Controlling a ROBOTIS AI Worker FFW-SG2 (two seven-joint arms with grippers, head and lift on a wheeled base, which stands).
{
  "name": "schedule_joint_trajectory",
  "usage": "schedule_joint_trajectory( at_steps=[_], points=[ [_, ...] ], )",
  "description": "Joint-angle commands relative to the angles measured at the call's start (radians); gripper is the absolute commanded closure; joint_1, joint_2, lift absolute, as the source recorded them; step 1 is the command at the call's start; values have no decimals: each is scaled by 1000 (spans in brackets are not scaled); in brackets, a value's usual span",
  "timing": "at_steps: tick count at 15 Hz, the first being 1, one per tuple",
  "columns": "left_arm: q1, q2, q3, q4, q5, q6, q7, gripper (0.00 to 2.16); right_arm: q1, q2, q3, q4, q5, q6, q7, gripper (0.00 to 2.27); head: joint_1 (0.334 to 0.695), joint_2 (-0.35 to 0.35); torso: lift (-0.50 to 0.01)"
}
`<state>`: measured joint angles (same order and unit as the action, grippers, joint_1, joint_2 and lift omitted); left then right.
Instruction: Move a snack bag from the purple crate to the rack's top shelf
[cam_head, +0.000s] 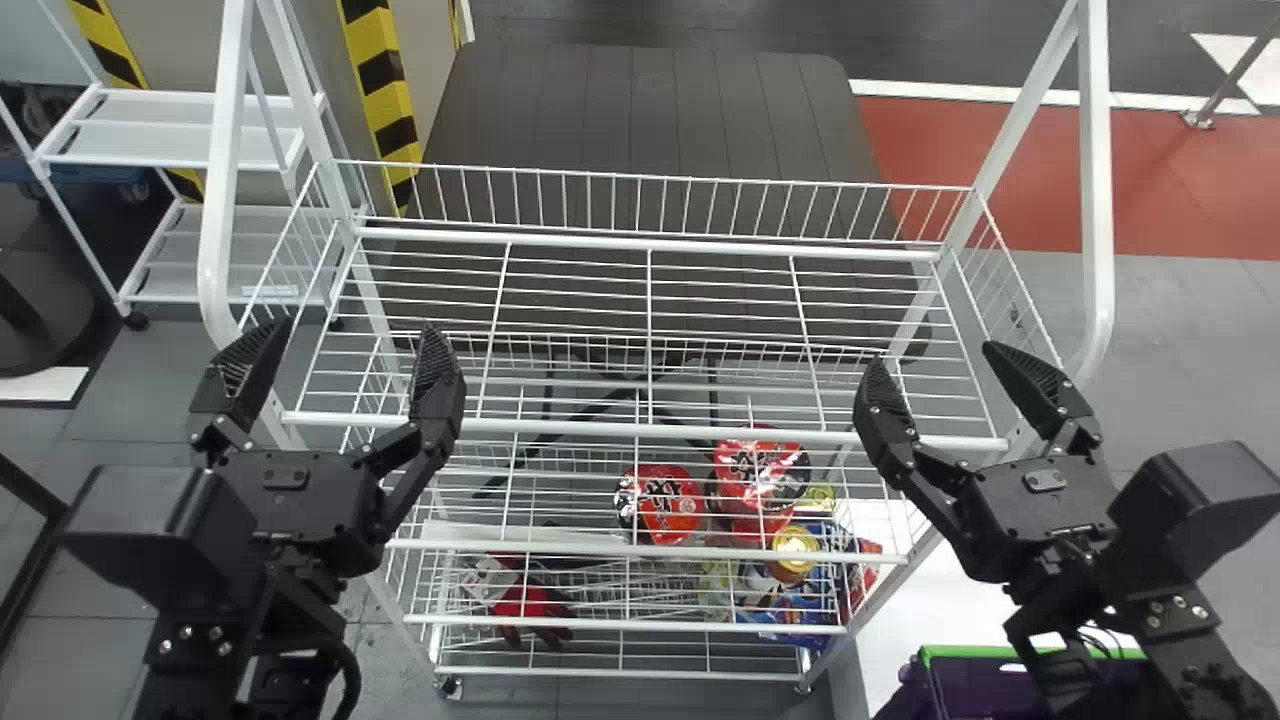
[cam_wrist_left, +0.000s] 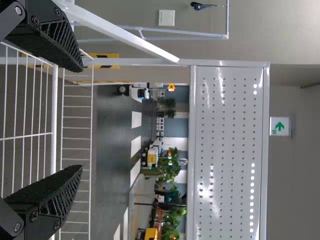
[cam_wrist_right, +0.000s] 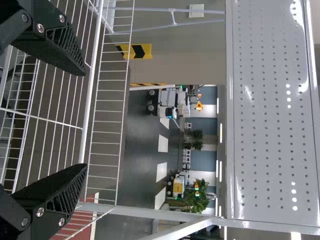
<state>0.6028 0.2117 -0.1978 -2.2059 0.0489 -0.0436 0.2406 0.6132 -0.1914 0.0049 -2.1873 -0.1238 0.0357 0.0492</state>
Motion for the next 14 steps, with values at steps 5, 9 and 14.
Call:
schedule_joint_trajectory(
  at_steps=[5, 9, 14],
  points=[
    [-6, 0, 0, 14, 3, 6, -4, 137, 2, 0, 1, -14, -8, 43, -9, 174, 695, -52, 0],
    [-8, 0, 0, 12, 2, 18, -4, 134, 2, 0, 4, -37, -20, 93, -43, 174, 695, -57, -17],
    [-1, 0, 1, 6, 2, 28, -4, 134, 5, 0, 7, -40, -22, 99, -37, 174, 695, -55, -38]
  ],
)
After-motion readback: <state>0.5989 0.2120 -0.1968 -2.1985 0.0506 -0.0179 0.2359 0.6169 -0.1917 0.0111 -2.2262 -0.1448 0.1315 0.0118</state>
